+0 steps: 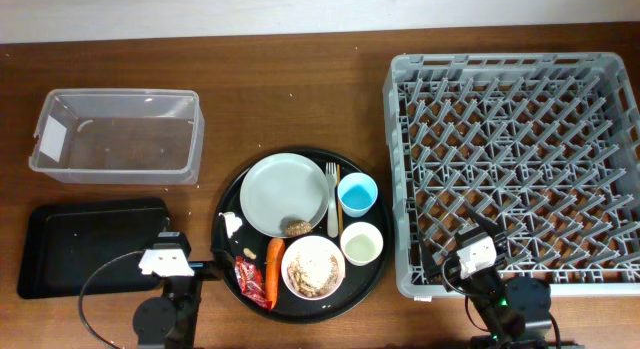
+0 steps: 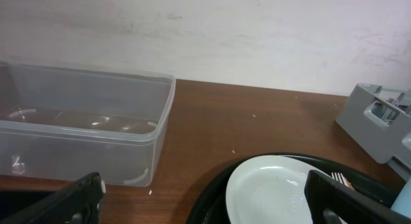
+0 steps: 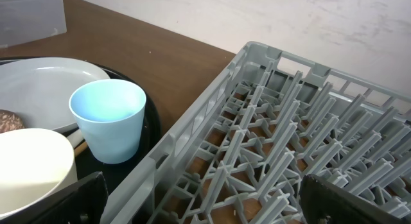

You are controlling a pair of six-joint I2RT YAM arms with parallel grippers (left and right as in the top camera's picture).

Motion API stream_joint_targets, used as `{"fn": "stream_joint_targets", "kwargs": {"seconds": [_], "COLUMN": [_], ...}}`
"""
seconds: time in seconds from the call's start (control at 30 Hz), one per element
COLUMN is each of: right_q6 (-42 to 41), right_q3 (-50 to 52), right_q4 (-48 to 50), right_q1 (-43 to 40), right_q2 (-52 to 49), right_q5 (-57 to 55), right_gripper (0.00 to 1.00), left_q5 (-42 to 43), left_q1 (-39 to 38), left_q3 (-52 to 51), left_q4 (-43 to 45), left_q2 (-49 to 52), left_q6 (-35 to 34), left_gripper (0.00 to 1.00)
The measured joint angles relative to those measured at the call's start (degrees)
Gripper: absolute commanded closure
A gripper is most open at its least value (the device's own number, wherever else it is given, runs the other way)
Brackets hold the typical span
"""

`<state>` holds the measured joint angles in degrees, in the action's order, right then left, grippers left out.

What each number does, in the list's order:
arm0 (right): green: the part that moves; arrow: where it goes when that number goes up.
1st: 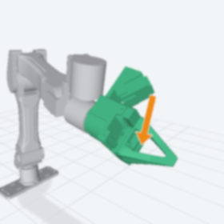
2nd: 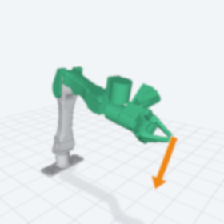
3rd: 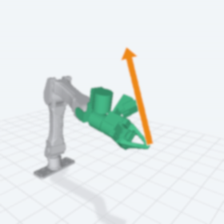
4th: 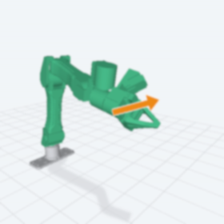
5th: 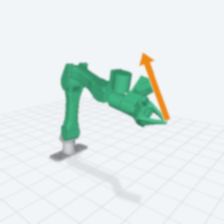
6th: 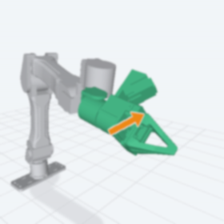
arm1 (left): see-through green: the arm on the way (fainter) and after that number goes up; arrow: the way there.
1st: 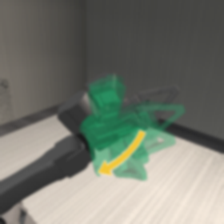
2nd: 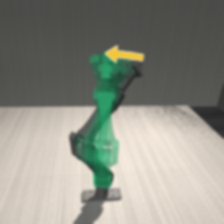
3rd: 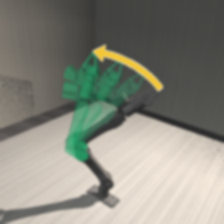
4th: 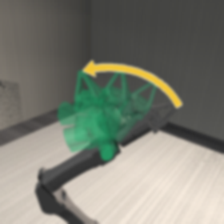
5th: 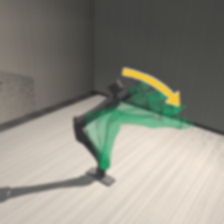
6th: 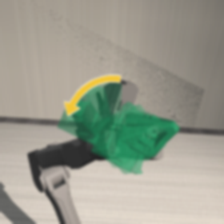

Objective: Sort waste into correct bins and load items into the dishwasher rack

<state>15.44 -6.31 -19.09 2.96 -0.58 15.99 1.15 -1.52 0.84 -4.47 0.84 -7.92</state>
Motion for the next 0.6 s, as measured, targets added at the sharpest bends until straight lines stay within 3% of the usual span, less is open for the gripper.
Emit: {"fn": "stream_joint_targets", "kwargs": {"seconds": [0.27, 0.33, 0.43, 0.53, 0.6], "right_q6": [0.0, 0.0, -9.6, -17.6, -20.2], "right_q3": [0.0, 0.0, -1.3, -17.5, -33.9], "right_q4": [0.0, 0.4, 3.9, -0.5, -14.6], "right_q1": [0.0, 0.0, 0.0, 0.0, 0.0], "right_q2": [0.0, 0.0, -0.1, -4.4, -14.0], "right_q5": [0.0, 0.8, 3.5, 4.1, 4.5], "right_gripper": [0.01, 0.02, 0.02, 0.02, 0.02], "left_q5": [0.7, 3.5, 14.3, 18.4, 19.4], "left_q1": [0.0, 0.0, 0.0, 0.1, 0.0], "left_q3": [0.0, 0.0, 2.1, 18.4, 31.9], "left_q4": [0.4, 1.1, 3.9, -11.8, -24.3], "left_q2": [0.0, 0.0, 0.0, 1.6, 7.5], "left_q6": [0.0, 0.0, 0.0, 0.5, 0.9], "left_gripper": [0.01, 0.01, 0.01, 0.01, 0.01]}}
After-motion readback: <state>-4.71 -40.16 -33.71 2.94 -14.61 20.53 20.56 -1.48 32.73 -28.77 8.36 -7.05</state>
